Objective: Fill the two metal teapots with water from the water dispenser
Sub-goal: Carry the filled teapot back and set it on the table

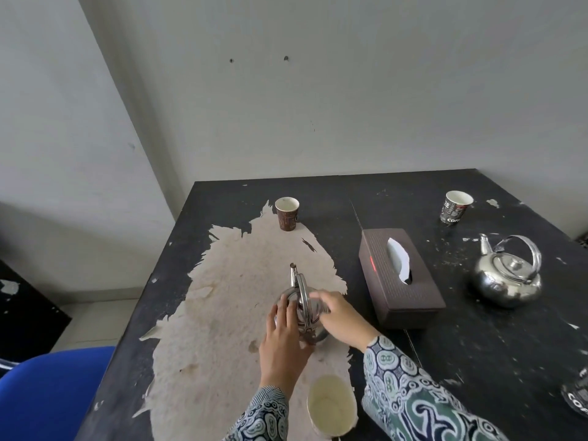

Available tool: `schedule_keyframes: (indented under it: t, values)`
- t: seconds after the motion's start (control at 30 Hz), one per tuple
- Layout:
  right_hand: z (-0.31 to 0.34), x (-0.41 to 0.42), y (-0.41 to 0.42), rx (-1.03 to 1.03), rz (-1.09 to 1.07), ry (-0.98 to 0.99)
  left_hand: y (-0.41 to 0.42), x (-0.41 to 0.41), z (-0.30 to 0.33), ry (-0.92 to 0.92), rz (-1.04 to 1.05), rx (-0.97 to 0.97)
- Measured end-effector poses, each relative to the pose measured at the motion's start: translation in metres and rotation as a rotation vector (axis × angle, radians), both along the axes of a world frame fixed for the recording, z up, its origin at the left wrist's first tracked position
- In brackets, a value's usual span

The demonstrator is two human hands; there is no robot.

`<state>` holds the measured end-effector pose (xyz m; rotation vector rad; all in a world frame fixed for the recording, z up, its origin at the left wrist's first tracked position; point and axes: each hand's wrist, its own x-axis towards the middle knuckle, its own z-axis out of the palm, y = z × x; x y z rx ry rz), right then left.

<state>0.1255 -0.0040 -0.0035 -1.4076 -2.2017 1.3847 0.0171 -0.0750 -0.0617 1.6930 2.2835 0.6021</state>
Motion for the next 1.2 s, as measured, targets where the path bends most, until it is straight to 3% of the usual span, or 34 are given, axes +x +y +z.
schedule_keyframes:
  t: [0.37,0.5,0.67,0.83,1.2]
  values:
    - [-0.037,0.000,0.030,0.268,0.114,-0.332,0.063,-0.020,-0.007,-0.042,-0.017,-0.019]
    - [-0.038,0.002,0.039,0.282,0.156,-0.312,0.067,-0.020,-0.007,-0.059,-0.011,-0.017]
    - [-0.029,0.006,0.038,0.151,0.157,-0.161,0.067,-0.025,-0.009,-0.104,-0.057,-0.046]
    - [-0.014,0.036,0.030,0.072,0.152,-0.205,0.059,-0.024,0.017,-0.126,-0.052,-0.130]
    - [0.074,0.168,0.049,0.186,-0.025,-0.077,0.060,0.064,0.154,-0.073,-0.067,0.309]
